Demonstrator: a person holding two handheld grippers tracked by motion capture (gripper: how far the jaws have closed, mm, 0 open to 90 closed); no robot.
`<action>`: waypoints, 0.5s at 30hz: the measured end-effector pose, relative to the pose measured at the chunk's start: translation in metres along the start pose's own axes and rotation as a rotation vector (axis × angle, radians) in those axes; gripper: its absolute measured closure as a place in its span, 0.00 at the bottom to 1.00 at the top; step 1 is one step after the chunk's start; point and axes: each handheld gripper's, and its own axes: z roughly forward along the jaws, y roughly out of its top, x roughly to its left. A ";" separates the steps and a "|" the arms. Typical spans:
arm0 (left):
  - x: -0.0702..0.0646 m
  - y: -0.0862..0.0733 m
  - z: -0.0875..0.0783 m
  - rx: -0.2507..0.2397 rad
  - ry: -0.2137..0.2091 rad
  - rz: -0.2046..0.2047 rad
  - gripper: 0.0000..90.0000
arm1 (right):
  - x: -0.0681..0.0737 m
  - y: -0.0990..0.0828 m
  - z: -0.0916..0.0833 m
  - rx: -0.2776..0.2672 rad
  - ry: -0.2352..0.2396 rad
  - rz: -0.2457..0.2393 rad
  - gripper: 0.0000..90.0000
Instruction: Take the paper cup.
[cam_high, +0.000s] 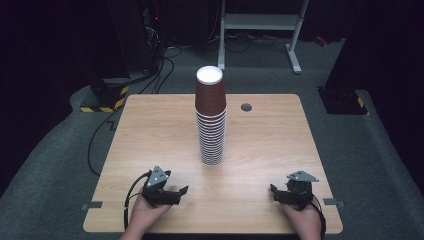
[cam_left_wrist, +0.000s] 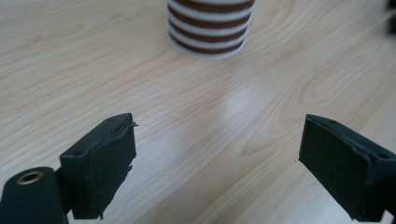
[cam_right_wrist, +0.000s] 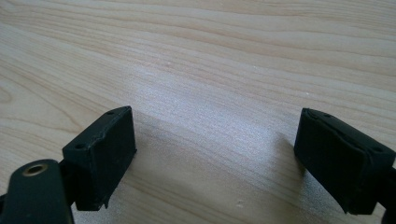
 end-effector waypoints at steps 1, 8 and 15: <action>0.000 0.001 -0.002 -0.024 -0.009 -0.012 0.12 | 0.000 0.000 0.000 0.000 0.001 0.000 0.14; -0.003 0.012 -0.010 -0.095 -0.029 0.000 0.13 | 0.000 0.000 0.000 0.000 0.002 0.000 0.14; -0.006 0.024 -0.012 -0.120 -0.070 0.004 0.14 | 0.000 0.000 -0.001 0.000 0.002 0.000 0.14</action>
